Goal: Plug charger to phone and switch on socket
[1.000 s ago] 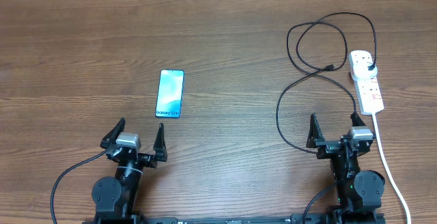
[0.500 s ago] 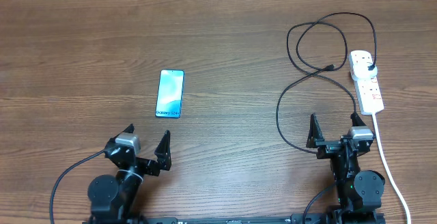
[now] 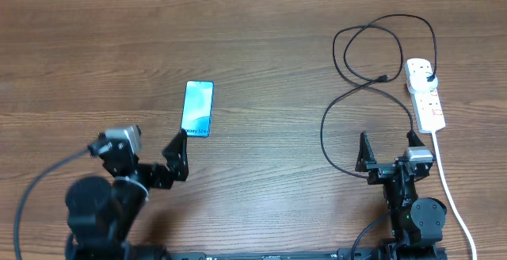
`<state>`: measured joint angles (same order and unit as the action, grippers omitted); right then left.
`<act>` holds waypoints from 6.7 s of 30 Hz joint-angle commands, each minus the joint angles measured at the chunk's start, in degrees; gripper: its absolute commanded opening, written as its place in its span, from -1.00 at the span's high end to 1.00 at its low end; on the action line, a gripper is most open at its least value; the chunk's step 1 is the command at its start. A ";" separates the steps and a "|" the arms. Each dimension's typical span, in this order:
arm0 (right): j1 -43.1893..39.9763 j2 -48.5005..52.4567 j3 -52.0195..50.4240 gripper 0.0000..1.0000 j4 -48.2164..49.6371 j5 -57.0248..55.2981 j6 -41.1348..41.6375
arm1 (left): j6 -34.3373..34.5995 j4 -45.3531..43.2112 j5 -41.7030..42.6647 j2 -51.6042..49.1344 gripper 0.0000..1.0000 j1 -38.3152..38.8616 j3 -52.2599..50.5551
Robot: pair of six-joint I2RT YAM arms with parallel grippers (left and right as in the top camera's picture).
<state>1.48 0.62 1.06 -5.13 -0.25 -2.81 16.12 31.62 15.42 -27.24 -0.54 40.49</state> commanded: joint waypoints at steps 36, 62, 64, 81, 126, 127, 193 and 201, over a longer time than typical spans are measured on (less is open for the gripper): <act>-0.33 -0.46 -0.61 -1.00 0.31 -0.04 -0.07 | -3.96 18.58 -21.57 -69.09 -0.99 18.14 35.01; -0.33 -0.46 -0.61 -1.00 0.31 -0.04 -0.09 | -12.98 13.81 -14.10 -78.42 -0.99 10.08 34.99; -0.33 -0.46 -0.61 -1.00 0.31 -0.04 -0.09 | -12.96 13.20 -14.10 -78.42 -0.99 10.21 34.99; -0.33 -0.46 -0.61 -1.00 0.31 -0.04 -0.09 | -10.08 9.84 -13.46 -83.30 -0.99 10.29 34.99; -0.33 -0.46 -0.61 -1.00 0.31 -0.04 -0.07 | -5.84 10.64 -13.03 -90.51 -0.91 10.34 34.99; -0.33 -0.46 -0.61 -1.00 0.31 -0.04 -0.09 | -5.84 11.02 -13.03 -90.51 -0.91 10.34 34.99; -0.33 -0.46 -0.61 -1.00 0.31 -0.04 -0.09 | -1.77 19.21 -6.86 -97.57 -0.82 11.45 38.40; -0.33 -0.46 -0.61 -1.00 0.31 -0.04 -0.07 | -1.95 18.67 -7.15 -97.57 -1.00 11.45 38.40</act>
<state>1.48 0.64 1.06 -5.17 -0.23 -2.79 15.09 52.27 2.98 -119.11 10.52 81.80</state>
